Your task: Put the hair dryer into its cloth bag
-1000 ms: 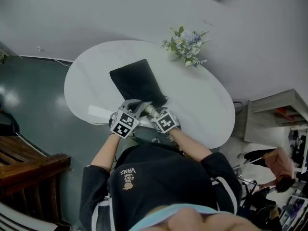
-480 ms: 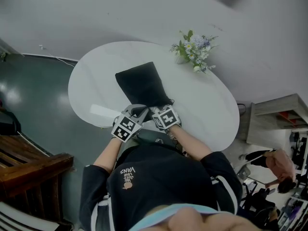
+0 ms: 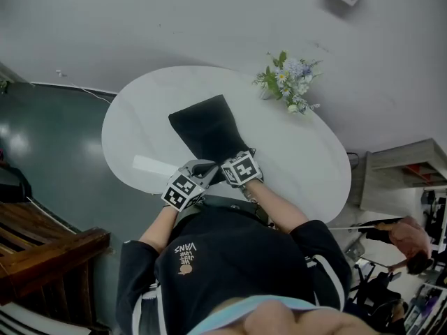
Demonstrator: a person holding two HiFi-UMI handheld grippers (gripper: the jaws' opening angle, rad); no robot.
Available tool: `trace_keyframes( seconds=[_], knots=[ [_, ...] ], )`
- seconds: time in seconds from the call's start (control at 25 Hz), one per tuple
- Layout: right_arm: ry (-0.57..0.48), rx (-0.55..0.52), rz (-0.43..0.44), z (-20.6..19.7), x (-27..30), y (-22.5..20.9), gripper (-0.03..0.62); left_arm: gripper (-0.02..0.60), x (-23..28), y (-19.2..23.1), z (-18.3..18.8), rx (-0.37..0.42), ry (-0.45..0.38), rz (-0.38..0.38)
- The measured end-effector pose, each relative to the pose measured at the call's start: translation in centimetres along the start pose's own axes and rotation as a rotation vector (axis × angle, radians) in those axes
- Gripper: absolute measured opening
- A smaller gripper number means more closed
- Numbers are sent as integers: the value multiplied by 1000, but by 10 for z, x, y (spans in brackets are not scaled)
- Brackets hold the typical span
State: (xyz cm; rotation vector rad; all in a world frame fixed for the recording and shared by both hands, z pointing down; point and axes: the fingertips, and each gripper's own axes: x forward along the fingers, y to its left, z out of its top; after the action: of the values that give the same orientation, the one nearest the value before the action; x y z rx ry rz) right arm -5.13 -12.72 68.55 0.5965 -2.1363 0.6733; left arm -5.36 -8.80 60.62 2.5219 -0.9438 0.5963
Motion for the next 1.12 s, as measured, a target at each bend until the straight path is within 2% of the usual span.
trace_keyframes(
  seconds=[0.28, 0.52, 0.72, 1.12],
  knots=[
    [9, -25, 4, 28, 15, -4, 222, 28, -2, 17, -4, -34, 4, -27],
    [60, -53, 28, 42, 29, 0, 222, 28, -6, 35, -15, -20, 42, -57],
    [54, -82, 1, 55, 43, -1, 222, 28, -10, 44, -12, -46, 5, -104],
    [41, -82, -23, 95, 76, 3, 222, 28, -25, 84, -20, -54, -4, -106]
  ],
)
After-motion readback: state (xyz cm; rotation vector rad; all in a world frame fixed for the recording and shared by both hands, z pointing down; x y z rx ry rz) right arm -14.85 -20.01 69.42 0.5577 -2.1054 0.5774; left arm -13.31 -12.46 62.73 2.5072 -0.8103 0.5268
